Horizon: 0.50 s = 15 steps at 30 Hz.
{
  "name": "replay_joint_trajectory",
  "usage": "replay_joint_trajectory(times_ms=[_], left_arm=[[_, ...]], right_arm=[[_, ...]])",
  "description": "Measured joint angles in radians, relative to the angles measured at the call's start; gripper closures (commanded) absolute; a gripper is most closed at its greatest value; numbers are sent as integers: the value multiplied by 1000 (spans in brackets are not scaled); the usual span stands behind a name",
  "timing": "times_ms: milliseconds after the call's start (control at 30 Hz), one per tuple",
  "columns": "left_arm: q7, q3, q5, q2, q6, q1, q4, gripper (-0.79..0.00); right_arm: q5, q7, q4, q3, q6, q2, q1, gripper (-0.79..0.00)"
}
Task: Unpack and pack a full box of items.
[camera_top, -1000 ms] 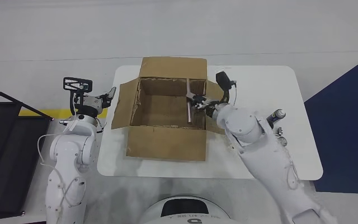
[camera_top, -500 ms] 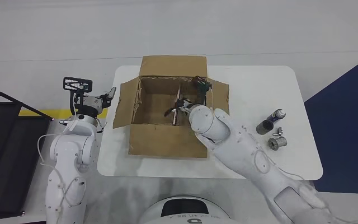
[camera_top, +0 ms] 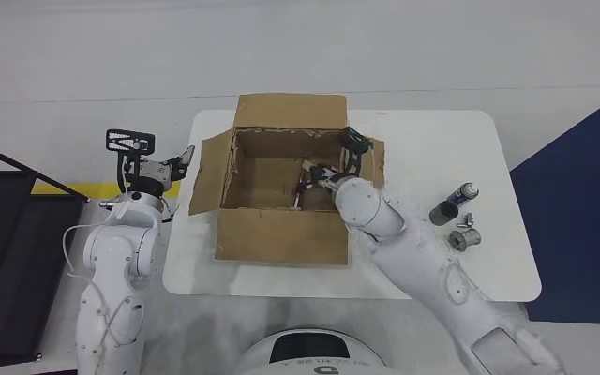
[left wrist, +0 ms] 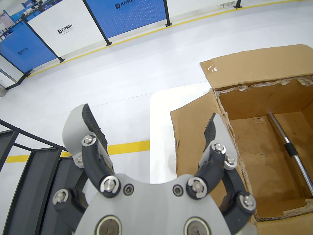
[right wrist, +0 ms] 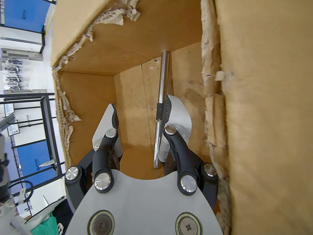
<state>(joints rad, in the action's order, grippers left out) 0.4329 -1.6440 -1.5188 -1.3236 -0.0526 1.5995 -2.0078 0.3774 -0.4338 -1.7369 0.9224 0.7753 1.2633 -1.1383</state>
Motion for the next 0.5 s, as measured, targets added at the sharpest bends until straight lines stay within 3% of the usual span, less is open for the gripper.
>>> replay_joint_trajectory(times_ms=[267,500], left_arm=[[0,0,0,0,0,0,0,-785],[0,0,0,0,0,0,0,-785]], right_arm=[[-23,-61,-235,302,-127,-63,-235,-382],[-153,-50,-336,616,-330,-90,-483,-406]])
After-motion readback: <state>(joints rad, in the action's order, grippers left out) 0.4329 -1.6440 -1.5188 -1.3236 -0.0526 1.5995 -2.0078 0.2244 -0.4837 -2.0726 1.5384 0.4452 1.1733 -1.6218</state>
